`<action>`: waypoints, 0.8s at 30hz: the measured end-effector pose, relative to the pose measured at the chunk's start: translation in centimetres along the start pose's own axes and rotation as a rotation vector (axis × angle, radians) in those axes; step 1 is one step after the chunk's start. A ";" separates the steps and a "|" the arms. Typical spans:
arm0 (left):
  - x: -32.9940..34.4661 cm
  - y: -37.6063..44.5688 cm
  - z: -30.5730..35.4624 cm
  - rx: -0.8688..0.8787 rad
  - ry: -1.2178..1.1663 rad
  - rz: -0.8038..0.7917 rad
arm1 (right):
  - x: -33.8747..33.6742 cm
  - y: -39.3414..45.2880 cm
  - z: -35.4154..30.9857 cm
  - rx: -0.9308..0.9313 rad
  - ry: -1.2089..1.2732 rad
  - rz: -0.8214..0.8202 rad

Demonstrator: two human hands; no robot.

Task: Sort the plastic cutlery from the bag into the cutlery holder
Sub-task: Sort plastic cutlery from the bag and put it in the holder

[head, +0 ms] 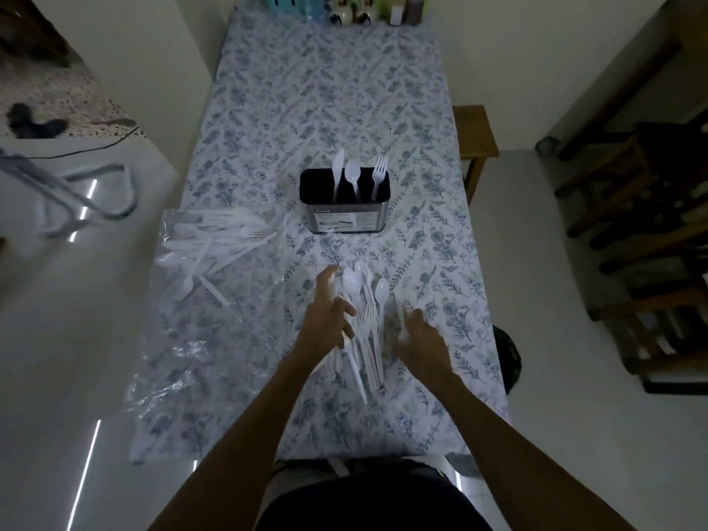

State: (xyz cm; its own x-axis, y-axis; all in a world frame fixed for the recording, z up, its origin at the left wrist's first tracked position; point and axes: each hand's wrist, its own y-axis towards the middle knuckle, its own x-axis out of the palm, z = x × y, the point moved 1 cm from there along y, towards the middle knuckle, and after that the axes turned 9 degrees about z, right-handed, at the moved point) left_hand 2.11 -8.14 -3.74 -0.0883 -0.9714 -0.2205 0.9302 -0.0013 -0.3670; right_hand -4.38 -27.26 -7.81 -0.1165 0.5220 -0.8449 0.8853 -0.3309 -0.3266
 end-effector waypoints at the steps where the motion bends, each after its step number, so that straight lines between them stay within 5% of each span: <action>1: 0.0 0.2 0.0 0.014 0.020 0.003 | -0.3 0.1 -0.2 0.031 0.028 0.028; 5: 1.0 1.3 1.1 0.340 0.361 -0.013 | -4.4 -0.8 -1.7 0.167 0.459 0.096; 8: 2.4 1.9 2.9 0.500 0.389 -0.128 | -7.7 -1.4 -3.8 0.209 0.848 -0.132; 11: 3.0 1.9 3.9 0.338 0.261 -0.301 | -9.3 -0.3 -5.8 0.238 1.043 -0.270; 14: 2.5 1.3 3.2 0.100 0.025 -0.206 | -8.4 2.0 -6.9 0.424 1.207 -0.255; 17: 1.0 1.3 0.6 -0.220 -0.243 -0.086 | -4.9 4.1 -5.7 0.271 0.665 -0.024; 19: 0.0 1.2 -0.8 -0.291 -0.281 -0.027 | -2.0 4.5 -4.7 0.116 0.235 -0.036; 24: -1.0 1.2 -1.7 -0.423 -0.394 0.141 | -0.5 4.2 -5.0 0.114 0.223 0.025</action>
State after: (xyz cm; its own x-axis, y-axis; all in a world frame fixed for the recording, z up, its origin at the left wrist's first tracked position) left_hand 2.67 -6.73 -5.47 0.2402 -0.9703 0.0290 0.6931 0.1505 -0.7049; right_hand 1.67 -24.94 -6.67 0.0184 0.6686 -0.7434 0.8285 -0.4264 -0.3630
